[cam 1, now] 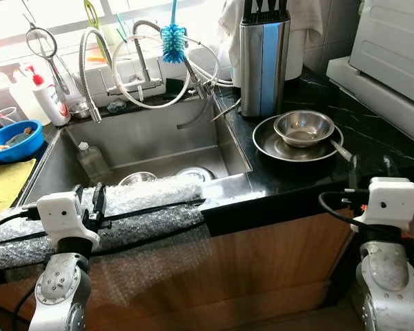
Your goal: Kitchen organization
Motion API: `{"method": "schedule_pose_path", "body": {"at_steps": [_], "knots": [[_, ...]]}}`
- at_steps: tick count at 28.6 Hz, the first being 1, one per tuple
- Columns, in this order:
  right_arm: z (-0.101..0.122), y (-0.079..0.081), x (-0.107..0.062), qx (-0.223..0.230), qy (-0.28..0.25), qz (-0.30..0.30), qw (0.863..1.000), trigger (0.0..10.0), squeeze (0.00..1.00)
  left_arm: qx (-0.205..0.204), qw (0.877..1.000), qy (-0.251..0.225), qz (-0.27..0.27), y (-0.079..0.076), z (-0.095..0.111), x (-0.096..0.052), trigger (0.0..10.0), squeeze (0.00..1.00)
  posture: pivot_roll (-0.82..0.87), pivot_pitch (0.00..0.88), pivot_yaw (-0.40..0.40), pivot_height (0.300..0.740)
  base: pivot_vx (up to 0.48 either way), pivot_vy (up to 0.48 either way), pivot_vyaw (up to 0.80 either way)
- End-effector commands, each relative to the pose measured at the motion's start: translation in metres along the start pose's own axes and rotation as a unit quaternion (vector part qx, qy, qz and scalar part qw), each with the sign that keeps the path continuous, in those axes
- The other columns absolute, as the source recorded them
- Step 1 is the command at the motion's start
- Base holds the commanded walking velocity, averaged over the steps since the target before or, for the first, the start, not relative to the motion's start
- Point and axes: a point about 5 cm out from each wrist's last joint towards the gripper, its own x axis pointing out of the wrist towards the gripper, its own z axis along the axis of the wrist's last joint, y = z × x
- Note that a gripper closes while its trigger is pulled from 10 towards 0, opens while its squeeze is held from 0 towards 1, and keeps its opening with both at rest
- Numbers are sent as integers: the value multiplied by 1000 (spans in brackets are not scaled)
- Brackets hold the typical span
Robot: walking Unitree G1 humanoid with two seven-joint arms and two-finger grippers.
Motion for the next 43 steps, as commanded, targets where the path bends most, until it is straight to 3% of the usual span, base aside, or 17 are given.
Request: {"method": "schedule_pose_path", "body": {"at_steps": [1, 6, 22, 43], "knots": [[2, 10, 3, 16, -7, 20, 1000, 10000, 0, 12, 1000, -5, 3, 3, 2, 2, 10000, 0, -123, 0, 150, 740, 0, 0, 0], [-2, 12, 6, 21, 0, 12, 1000, 10000, 0, 15, 1000, -3, 3, 4, 0, 1, 10000, 0, -119, 0, 148, 740, 0, 0, 0], [-10, -4, 15, 20, 6, -33, 999, 10000, 0, 21, 1000, -1, 2, 6, -2, 1, 10000, 0, -116, 0, 149, 740, 0, 0, 0], [-19, 0, 27, 32, 26, -34, 999, 10000, 0, 27, 1000, 0, 1, 4, -1, 2, 10000, 0, -107, 0, 147, 740, 0, 0, 0]]}}
